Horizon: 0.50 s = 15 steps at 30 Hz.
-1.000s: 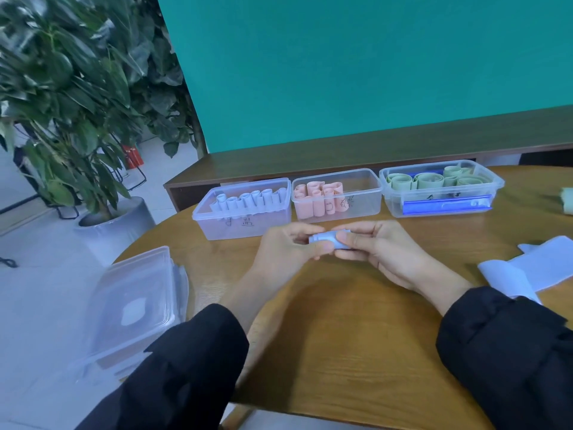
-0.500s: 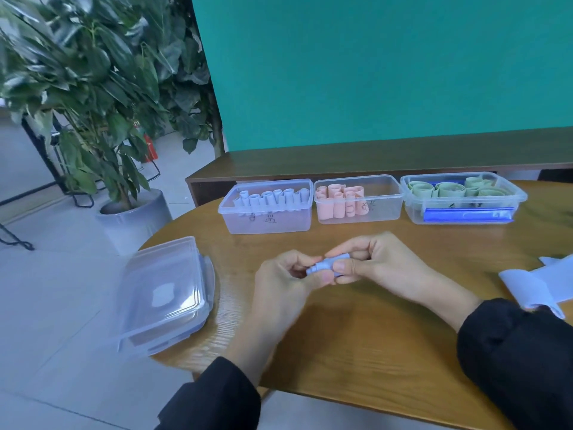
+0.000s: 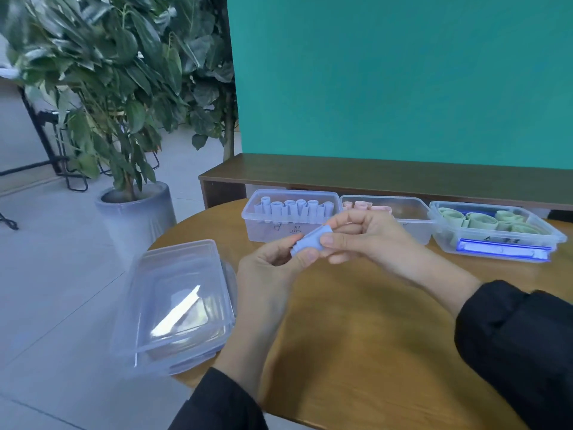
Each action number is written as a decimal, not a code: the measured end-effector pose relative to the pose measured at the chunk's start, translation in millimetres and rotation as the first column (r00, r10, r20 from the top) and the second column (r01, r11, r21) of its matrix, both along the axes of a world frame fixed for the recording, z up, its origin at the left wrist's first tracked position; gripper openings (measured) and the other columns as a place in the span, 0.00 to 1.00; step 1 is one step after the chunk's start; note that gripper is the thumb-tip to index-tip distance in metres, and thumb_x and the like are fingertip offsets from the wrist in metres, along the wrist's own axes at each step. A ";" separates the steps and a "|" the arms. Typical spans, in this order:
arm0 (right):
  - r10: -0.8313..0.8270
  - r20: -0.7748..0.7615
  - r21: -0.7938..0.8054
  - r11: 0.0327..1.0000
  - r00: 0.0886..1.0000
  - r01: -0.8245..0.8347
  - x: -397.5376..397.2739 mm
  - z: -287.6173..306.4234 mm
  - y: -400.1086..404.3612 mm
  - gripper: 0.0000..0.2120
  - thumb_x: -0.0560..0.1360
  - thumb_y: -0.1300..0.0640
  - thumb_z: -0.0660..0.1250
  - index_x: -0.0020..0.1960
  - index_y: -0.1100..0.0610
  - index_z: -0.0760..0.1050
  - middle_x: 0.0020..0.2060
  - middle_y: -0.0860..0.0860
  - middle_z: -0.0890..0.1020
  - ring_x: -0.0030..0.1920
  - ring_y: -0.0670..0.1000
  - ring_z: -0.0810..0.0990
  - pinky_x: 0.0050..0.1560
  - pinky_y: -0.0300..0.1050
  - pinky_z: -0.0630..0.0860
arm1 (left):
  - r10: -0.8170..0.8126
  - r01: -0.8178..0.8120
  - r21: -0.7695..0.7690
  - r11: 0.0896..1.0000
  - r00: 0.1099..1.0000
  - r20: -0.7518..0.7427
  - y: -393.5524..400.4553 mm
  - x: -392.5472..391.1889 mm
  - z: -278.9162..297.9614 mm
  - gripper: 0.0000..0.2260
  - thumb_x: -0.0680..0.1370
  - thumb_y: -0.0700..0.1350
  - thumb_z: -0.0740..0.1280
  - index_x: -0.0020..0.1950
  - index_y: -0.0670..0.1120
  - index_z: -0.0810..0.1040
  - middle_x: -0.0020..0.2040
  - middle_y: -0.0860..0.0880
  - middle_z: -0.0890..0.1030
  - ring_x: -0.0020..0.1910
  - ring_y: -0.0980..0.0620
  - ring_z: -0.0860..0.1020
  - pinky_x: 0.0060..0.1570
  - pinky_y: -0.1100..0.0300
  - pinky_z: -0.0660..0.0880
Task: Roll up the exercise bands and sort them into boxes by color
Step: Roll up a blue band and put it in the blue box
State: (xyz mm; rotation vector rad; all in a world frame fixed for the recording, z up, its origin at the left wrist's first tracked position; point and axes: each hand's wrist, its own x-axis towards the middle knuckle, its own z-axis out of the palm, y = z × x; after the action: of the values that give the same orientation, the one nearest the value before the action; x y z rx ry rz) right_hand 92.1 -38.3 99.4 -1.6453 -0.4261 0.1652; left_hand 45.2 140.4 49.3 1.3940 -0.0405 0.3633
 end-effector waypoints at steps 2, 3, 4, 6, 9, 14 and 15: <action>-0.024 0.041 -0.056 0.998 0.999 0.026 10.5 10.4 9.3 0.15 0.73 0.63 0.75 0.56 0.66 0.78 0.45 0.59 0.87 0.43 0.53 0.87 0.42 0.41 0.83 | 0.019 -0.019 -0.011 1.000 1.000 -0.025 3.3 6.0 1.8 0.20 0.71 0.43 0.80 0.62 0.51 0.83 0.51 0.59 0.86 0.53 0.62 0.83 0.54 0.64 0.78; -0.040 0.058 -0.073 0.996 0.998 0.044 16.6 15.7 13.8 0.14 0.73 0.63 0.75 0.56 0.66 0.78 0.44 0.59 0.87 0.41 0.52 0.87 0.39 0.38 0.82 | 0.027 -0.028 -0.030 0.999 0.999 -0.036 5.0 8.7 2.4 0.25 0.70 0.45 0.81 0.65 0.53 0.81 0.52 0.61 0.86 0.54 0.63 0.83 0.55 0.63 0.78; -0.060 0.073 -0.081 0.995 0.996 0.066 24.1 21.1 18.1 0.12 0.74 0.63 0.75 0.55 0.65 0.78 0.44 0.59 0.87 0.40 0.51 0.87 0.35 0.36 0.80 | 0.044 -0.047 -0.058 0.997 0.998 -0.041 7.3 12.2 1.8 0.29 0.69 0.46 0.82 0.69 0.53 0.78 0.55 0.60 0.85 0.55 0.63 0.82 0.57 0.60 0.79; -0.094 0.121 -0.079 0.991 0.988 0.104 45.3 30.4 26.0 0.12 0.73 0.62 0.76 0.54 0.65 0.79 0.44 0.59 0.87 0.42 0.52 0.87 0.38 0.40 0.82 | 0.121 -0.126 -0.107 0.986 0.991 -0.057 13.3 18.3 0.9 0.33 0.69 0.48 0.82 0.73 0.54 0.75 0.60 0.56 0.83 0.55 0.61 0.82 0.60 0.51 0.79; -0.145 0.171 -0.094 0.982 0.975 0.163 86.6 35.3 35.8 0.12 0.72 0.63 0.77 0.53 0.64 0.79 0.44 0.60 0.87 0.44 0.55 0.86 0.48 0.50 0.85 | 0.184 -0.194 -0.206 0.959 0.981 -0.066 21.2 23.1 2.2 0.29 0.74 0.43 0.78 0.73 0.52 0.75 0.61 0.49 0.82 0.53 0.60 0.83 0.52 0.57 0.82; -0.201 0.205 -0.243 0.938 0.958 0.248 150.8 20.5 58.7 0.13 0.70 0.60 0.80 0.51 0.61 0.82 0.41 0.57 0.87 0.41 0.55 0.86 0.53 0.57 0.84 | 0.238 -0.254 -0.217 0.943 0.967 -0.093 33.4 34.0 6.6 0.22 0.76 0.42 0.76 0.69 0.50 0.77 0.59 0.49 0.83 0.56 0.54 0.83 0.44 0.63 0.81; -0.198 0.217 -0.277 0.926 0.956 0.254 160.4 16.4 64.5 0.12 0.70 0.59 0.80 0.51 0.59 0.83 0.40 0.56 0.87 0.41 0.55 0.87 0.53 0.55 0.84 | 0.249 -0.264 -0.192 0.945 0.964 -0.098 36.0 36.7 6.3 0.21 0.76 0.43 0.76 0.68 0.51 0.78 0.58 0.50 0.84 0.55 0.55 0.83 0.46 0.62 0.82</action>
State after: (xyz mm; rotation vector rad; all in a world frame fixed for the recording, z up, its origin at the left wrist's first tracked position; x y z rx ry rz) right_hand 252.5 26.2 115.8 -2.0091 -0.3589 -0.1044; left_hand 81.9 176.4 55.6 1.2094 0.2352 0.5181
